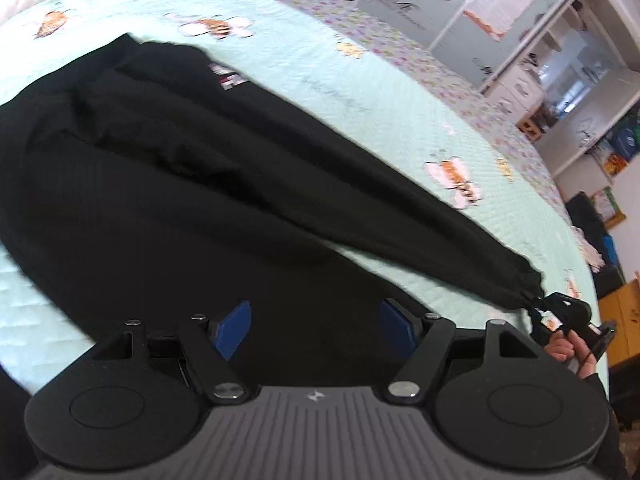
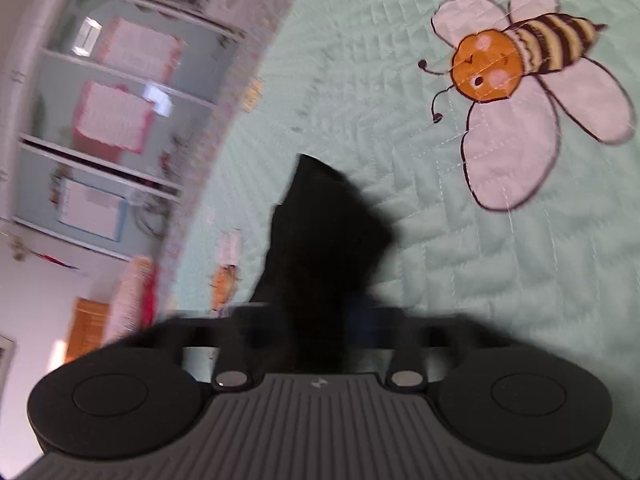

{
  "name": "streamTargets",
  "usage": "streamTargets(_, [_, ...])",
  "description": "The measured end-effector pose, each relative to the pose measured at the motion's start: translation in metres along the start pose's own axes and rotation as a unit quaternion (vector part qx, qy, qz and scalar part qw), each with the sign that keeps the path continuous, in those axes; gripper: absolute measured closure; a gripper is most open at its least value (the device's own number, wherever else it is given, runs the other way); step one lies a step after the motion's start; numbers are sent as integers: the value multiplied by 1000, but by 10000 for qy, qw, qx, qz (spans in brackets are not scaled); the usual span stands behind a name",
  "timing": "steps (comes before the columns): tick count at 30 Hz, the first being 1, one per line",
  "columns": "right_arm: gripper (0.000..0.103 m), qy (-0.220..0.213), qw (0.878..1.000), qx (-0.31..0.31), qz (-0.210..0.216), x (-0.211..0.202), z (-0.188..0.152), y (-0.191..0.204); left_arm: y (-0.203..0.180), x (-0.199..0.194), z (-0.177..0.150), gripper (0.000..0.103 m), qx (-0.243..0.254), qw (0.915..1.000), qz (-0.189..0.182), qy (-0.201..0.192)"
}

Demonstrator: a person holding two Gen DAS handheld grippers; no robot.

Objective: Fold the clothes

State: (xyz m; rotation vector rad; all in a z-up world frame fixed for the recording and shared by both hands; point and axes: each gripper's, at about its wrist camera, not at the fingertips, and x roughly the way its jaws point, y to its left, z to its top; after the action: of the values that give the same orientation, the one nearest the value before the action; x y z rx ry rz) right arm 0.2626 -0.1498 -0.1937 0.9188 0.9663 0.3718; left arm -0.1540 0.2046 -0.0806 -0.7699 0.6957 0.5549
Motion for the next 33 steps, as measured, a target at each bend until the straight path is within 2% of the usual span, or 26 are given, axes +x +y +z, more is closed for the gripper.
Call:
streamTargets(3, [96, -205, 9997, -122, 105, -23, 6, 5, -1, -10, 5, 29, -26, 9998, -71, -193])
streamTargets(6, [96, -624, 9971, -424, 56, -53, 9, 6, 3, -19, 9, 29, -88, 9991, -103, -394])
streamTargets(10, [95, -473, 9982, -343, -165, -55, 5, -16, 18, -22, 5, 29, -232, 9989, -54, -393])
streamTargets(11, [94, -428, 9987, -271, -108, -54, 3, -21, 23, -22, 3, 29, -245, 9989, 9, -401])
streamTargets(15, [58, -410, 9985, -97, 341, -75, -9, -27, 52, -32, 8, 29, -445, 9970, 365, -514])
streamTargets(17, [56, -336, 9968, -308, 654, -94, -18, -23, 79, -37, 13, 29, -664, 9938, 651, -611])
streamTargets(19, [56, -92, 9949, -653, 761, -111, -31, -17, 109, -43, 19, 29, -948, 9882, 952, -730])
streamTargets(23, [56, 300, 9882, -1159, 958, -150, -57, -21, 176, -57, 32, 29, -1651, 9697, 1513, -981])
streamTargets(26, [56, 184, 9880, -1401, 623, -175, -63, -32, 206, -65, 40, 29, -2045, 9561, 1802, -1076])
streamTargets(27, [55, 141, 9887, -1370, 588, -181, -61, -36, 210, -68, 40, 29, -2101, 9547, 1789, -1117])
streamTargets(30, [54, 39, 9912, -1196, 573, -194, -57, -47, 206, -66, 42, 29, -1934, 9604, 1650, -1141])
streamTargets(33, [52, 194, 9926, -1052, 575, -184, -59, -47, 208, -59, 54, 28, -1877, 9579, 1799, -1219])
